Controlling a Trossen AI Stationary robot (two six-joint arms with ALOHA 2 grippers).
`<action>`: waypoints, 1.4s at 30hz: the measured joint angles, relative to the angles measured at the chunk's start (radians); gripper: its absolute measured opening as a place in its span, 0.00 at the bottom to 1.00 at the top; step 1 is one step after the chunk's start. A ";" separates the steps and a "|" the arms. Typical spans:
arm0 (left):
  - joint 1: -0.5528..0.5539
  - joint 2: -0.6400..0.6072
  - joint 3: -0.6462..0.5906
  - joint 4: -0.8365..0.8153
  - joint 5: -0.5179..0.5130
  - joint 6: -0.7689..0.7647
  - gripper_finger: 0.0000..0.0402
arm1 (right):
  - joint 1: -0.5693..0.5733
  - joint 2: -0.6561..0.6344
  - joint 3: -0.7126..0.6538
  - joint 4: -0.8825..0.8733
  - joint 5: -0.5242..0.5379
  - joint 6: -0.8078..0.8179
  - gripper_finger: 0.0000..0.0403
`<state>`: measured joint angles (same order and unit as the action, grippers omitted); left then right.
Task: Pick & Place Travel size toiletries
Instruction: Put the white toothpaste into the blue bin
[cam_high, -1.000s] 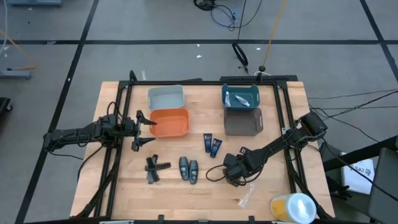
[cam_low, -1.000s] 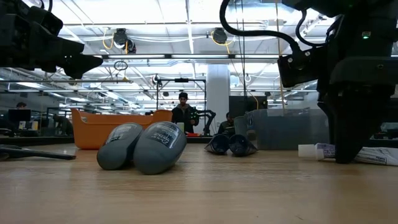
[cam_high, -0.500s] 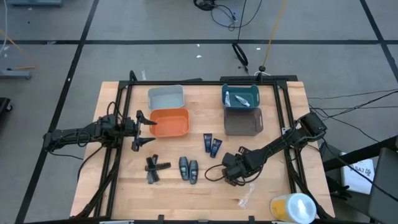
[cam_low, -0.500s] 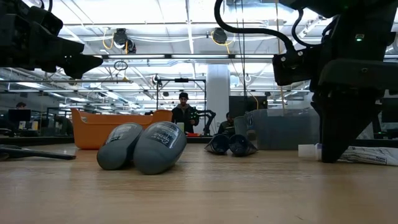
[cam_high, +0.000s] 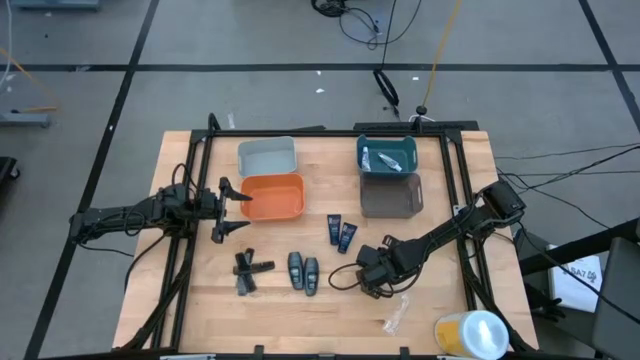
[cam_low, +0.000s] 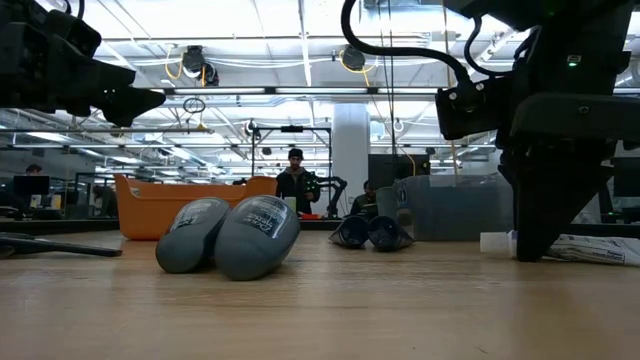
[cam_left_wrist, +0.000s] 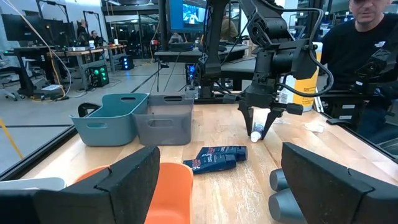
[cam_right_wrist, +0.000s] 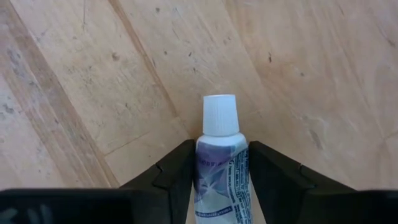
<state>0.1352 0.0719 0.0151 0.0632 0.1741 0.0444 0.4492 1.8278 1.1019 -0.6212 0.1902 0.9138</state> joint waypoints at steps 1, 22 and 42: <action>0.000 0.000 0.000 0.000 0.000 0.000 0.82 | 0.000 0.000 0.000 0.001 0.000 -0.001 0.35; 0.000 0.000 0.000 0.000 0.000 0.000 0.82 | 0.001 0.000 0.000 0.016 0.016 -0.022 0.31; 0.000 0.000 0.000 0.000 0.000 0.000 0.82 | 0.001 0.000 0.000 0.017 0.017 -0.067 0.29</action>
<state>0.1349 0.0717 0.0151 0.0633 0.1743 0.0444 0.4503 1.8282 1.1015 -0.6044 0.2073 0.8472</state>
